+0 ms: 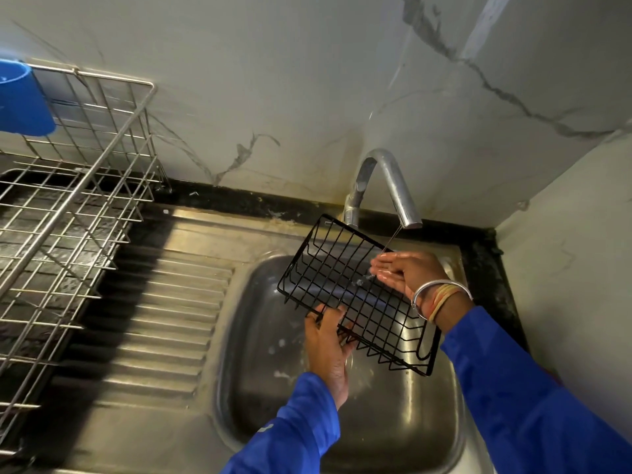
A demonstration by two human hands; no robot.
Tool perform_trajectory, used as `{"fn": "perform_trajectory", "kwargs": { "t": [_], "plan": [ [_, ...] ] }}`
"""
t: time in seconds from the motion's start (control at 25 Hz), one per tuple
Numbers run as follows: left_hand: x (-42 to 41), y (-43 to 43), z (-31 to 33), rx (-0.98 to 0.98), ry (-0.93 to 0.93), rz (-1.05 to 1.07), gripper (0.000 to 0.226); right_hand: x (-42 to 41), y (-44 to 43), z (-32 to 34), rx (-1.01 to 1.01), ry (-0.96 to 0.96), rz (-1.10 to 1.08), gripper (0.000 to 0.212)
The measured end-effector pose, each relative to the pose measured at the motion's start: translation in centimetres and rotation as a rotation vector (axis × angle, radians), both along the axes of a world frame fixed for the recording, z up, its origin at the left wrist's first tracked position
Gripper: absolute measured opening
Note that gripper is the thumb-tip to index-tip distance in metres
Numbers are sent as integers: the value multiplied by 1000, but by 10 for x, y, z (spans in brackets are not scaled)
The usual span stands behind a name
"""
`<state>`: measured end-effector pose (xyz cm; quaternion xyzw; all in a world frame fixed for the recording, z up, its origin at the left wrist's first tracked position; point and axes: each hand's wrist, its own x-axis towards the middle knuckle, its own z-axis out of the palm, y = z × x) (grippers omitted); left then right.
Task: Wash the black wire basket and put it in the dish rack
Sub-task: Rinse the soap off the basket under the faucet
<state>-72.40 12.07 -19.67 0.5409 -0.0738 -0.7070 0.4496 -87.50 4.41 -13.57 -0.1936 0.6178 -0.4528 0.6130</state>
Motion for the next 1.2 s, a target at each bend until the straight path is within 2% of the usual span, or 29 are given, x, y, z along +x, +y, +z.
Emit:
{"fn": "perform_trajectory", "kwargs": {
  "t": [0.12,0.16,0.2,0.24,0.32,0.36,0.4,0.44,0.6,0.76,0.84,0.92,0.96,1.08,1.12,1.2],
  "plan": [
    [-4,1,0,3,-10,-36,60,5,4,-2,-28,-32,-2,28],
    [-5,1,0,4,-12,-41,58,7,5,-4,-55,28,21,27],
    [-6,2,1,3,-17,-49,53,8,7,-8,-107,194,106,29],
    [-6,2,1,-2,-21,-58,46,7,10,-12,-180,483,297,32],
    [-5,0,3,-29,-19,-89,32,7,19,-25,-296,1073,895,44],
    [-5,-1,6,-48,-17,-120,32,5,21,-34,-300,1245,1108,54],
    [-6,-3,9,-69,-21,-155,37,3,23,-40,-278,1357,1222,63],
    [-7,-4,13,-90,-29,-184,42,3,24,-41,-250,1423,1248,71],
    [-8,-19,20,-79,-53,-94,34,2,39,-42,-119,1427,1289,83],
    [3,-26,12,-41,-154,-194,30,-9,61,-33,-126,1348,1417,79],
    [1,-23,14,-76,-173,-271,30,-9,47,-40,-91,1408,1292,78],
    [-6,-22,17,-118,-184,-355,37,7,32,-46,-18,1475,1064,81],
    [-7,-24,21,-141,-190,-387,41,17,30,-50,-53,1506,1011,80],
    [-5,-35,22,-196,-210,-429,39,25,39,-52,-301,1500,1196,76],
    [-2,-36,23,-187,-217,-448,38,20,39,-49,-295,1454,1191,72],
    [-4,-33,22,-180,-235,-490,41,12,31,-47,-86,1466,994,67]
  ]
}}
